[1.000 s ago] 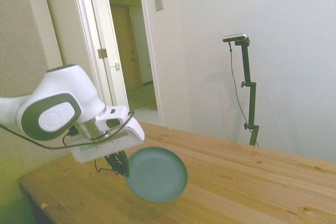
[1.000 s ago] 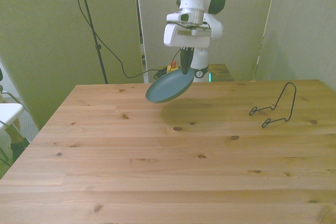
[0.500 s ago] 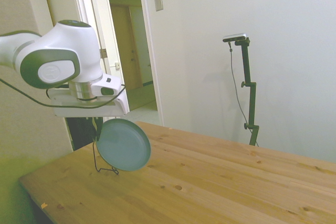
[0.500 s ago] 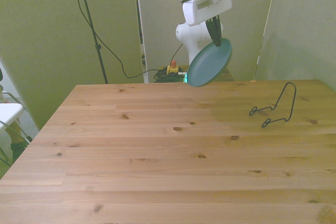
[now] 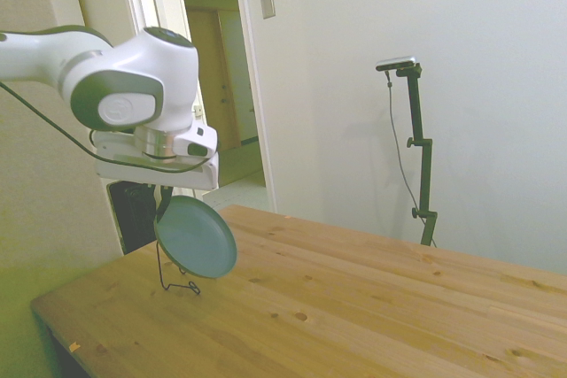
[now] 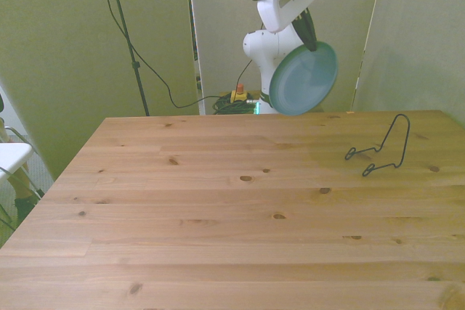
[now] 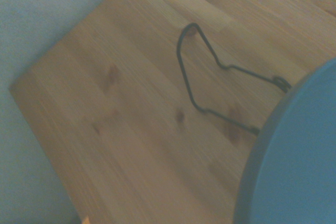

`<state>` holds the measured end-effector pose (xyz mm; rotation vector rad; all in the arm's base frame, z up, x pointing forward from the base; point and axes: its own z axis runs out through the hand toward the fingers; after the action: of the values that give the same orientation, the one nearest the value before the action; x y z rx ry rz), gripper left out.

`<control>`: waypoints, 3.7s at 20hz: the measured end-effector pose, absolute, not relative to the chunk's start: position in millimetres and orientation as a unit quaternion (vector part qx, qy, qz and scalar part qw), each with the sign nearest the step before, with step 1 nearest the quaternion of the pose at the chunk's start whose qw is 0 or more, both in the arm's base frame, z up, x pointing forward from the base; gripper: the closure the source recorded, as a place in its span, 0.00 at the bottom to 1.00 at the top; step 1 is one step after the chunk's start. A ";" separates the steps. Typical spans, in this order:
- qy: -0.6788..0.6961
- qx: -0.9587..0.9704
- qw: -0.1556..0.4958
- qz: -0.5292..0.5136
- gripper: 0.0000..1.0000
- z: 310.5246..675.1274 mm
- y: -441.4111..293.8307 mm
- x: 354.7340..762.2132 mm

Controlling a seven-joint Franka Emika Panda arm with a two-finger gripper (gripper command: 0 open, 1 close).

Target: Load the plate

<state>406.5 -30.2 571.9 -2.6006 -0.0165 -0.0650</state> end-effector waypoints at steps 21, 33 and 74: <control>-0.010 -0.891 0.448 -0.068 1.00 494.3 47.7 405.3; -0.014 -0.864 0.496 -0.085 1.00 451.5 63.7 422.7; -0.008 -0.867 0.491 -0.081 0.00 416.4 75.5 450.7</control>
<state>450.7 75.5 416.4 -2.1064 -0.0200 -0.1962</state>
